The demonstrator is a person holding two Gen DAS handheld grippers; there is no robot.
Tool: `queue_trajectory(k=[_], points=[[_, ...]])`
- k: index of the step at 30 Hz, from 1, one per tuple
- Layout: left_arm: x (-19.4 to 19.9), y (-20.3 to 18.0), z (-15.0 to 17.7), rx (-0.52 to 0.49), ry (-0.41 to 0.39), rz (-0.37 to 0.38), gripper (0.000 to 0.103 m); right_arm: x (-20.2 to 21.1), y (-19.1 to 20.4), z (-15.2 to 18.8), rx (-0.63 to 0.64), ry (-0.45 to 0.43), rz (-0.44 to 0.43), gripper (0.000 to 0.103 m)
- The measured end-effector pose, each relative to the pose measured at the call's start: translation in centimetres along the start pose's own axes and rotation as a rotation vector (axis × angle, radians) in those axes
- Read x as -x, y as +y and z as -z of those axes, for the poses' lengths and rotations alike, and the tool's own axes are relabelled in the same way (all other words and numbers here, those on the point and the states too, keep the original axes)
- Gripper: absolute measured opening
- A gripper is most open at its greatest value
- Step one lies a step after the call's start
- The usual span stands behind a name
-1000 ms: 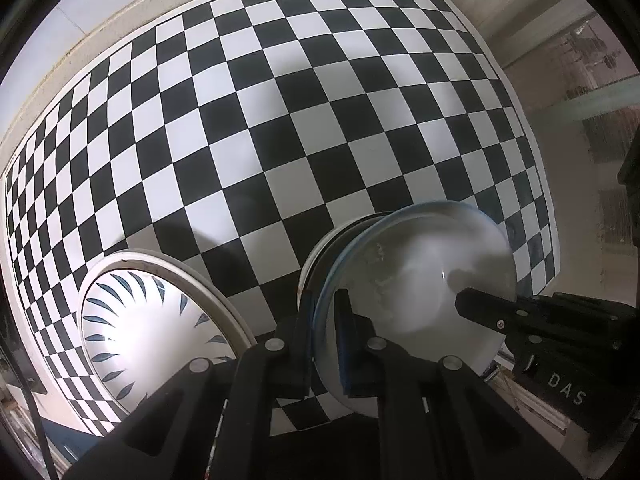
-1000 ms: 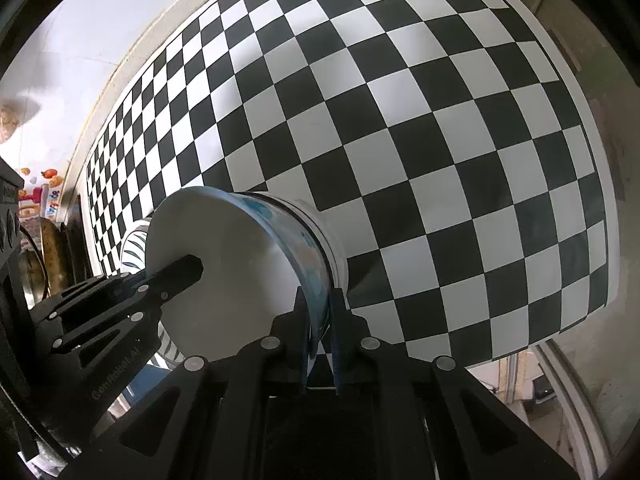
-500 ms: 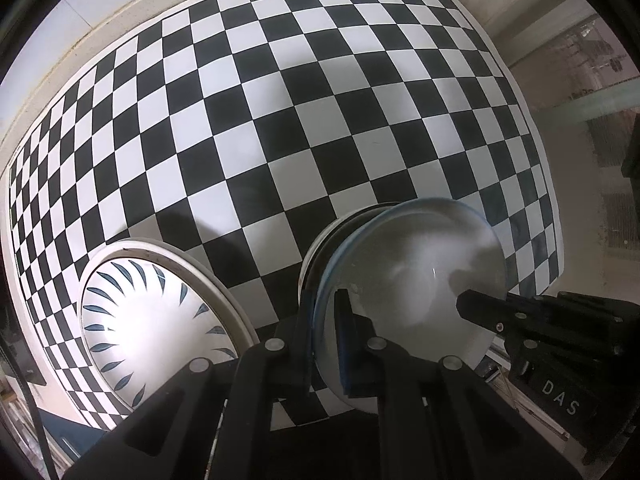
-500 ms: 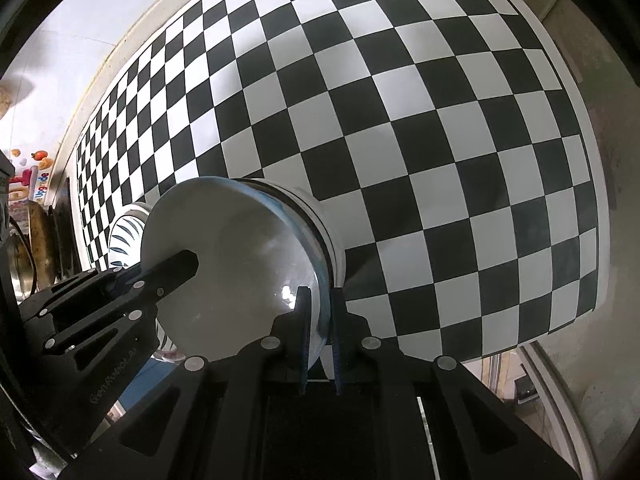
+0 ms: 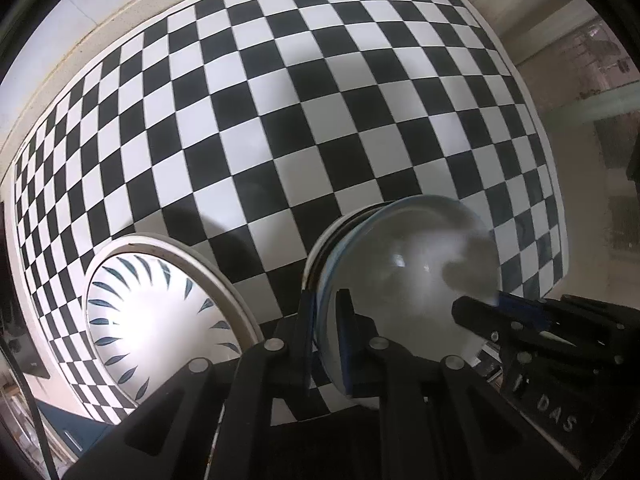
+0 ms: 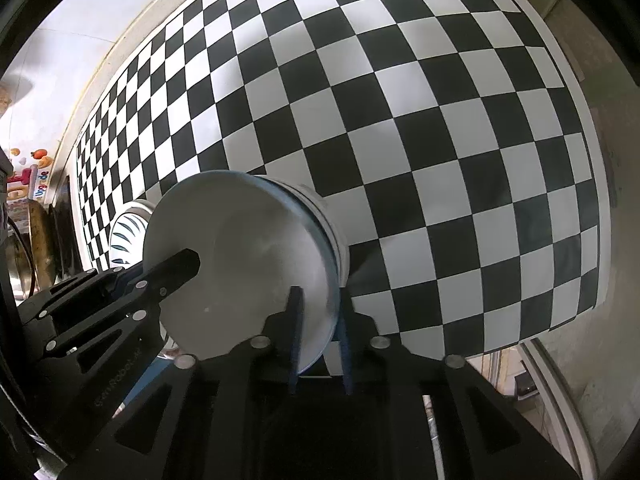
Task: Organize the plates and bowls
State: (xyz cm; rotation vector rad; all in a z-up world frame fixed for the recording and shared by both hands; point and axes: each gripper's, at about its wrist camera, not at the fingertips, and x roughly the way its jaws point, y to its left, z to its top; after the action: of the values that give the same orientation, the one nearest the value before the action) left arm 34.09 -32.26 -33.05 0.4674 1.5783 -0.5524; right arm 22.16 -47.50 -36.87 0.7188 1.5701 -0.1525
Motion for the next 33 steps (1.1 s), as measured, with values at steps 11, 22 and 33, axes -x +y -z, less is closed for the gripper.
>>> queue_trajectory(k=[11, 22, 33], points=[[1.3, 1.4, -0.4, 0.029, -0.085, -0.035, 0.061, 1.4, 0.7, 0.1, 0.036, -0.05, 0.027, 0.055], [4.5, 2.4, 0.6, 0.036, -0.171, 0.006, 0.091, 4.3, -0.1, 1.9, 0.067, -0.156, 0.087, 0.089], [11.4, 1.5, 4.8, -0.013, -0.3, 0.02, 0.091, 10.9, 2.4, 7.8, 0.1, -0.321, 0.125, 0.089]])
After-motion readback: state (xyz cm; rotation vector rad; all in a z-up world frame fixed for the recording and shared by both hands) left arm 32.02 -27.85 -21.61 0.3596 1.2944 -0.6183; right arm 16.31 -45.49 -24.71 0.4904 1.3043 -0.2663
